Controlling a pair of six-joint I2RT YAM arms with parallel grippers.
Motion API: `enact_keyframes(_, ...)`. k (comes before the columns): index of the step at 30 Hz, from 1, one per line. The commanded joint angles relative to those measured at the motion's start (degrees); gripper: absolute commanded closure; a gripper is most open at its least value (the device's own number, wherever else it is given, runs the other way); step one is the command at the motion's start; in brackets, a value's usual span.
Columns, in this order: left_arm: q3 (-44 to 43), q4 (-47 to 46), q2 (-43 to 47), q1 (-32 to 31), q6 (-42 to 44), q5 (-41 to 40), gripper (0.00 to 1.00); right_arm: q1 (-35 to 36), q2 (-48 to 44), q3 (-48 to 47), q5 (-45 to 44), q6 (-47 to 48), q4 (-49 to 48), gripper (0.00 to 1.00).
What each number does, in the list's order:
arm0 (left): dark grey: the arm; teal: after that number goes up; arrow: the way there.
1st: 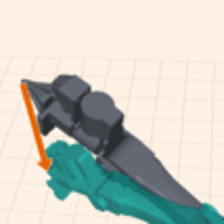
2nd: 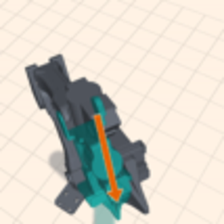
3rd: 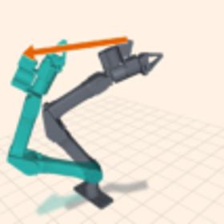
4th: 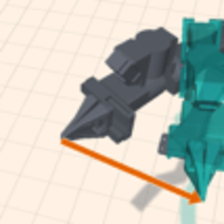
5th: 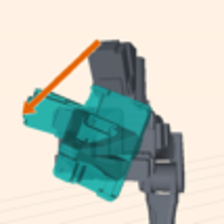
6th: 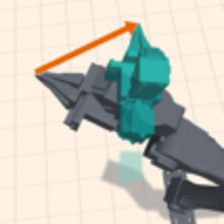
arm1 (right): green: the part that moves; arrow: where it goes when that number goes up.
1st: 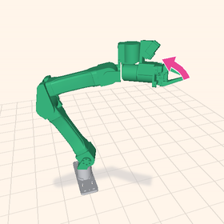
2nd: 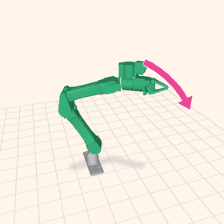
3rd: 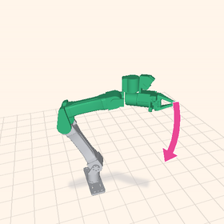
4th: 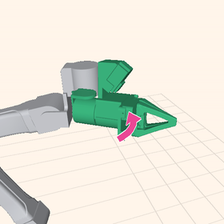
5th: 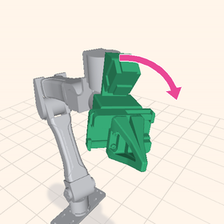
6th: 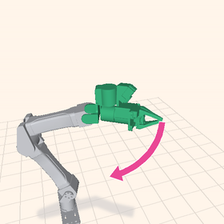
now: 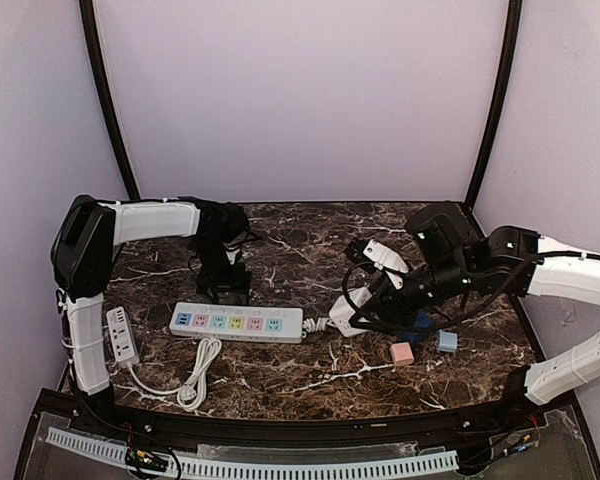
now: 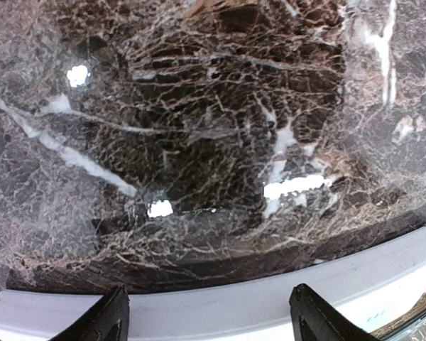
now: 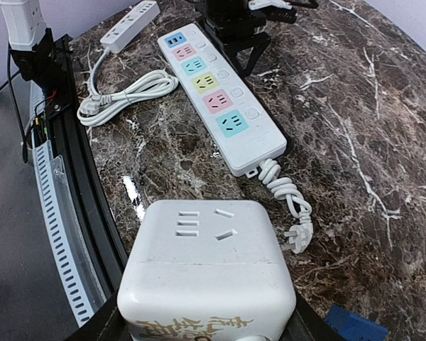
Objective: Insert the plug
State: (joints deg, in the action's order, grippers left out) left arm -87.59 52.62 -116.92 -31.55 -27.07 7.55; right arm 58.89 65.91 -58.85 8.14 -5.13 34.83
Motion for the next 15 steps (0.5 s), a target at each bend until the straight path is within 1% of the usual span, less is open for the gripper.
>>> enact_keyframes(1, -0.1, 0.8, 5.6, -0.3, -0.8, -1.1, 0.2, 0.5, 4.9, -5.2, 5.5, 3.2, -2.9, 1.0)
enact_keyframes(5, -1.2, 1.5, 8.4, -0.1, 0.3, -2.8, 0.12, 0.5, 9.7, -8.8, 7.0, 6.3, -1.5, 1.0)
enact_keyframes(6, -1.1, 1.7, 9.0, 0.2, 0.5, -3.0, 0.09, 0.5, 10.8, -9.7, 7.1, 7.3, -1.1, 1.0)
enact_keyframes(10, 0.9, 3.3, 13.3, 1.3, 1.7, -5.6, 0.02, 0.4, 16.1, -13.3, 6.9, 11.3, 2.0, 1.0)
enact_keyframes(13, 5.0, 4.1, 18.4, 2.7, 2.4, -6.7, 0.01, 0.5, 20.4, -17.5, 6.2, 13.6, 5.0, 1.0)
enact_keyframes(15, 8.4, 4.4, 21.9, 3.9, 2.3, -9.1, 0.01, 0.5, 23.2, -20.1, 6.2, 14.8, 5.5, 1.0)
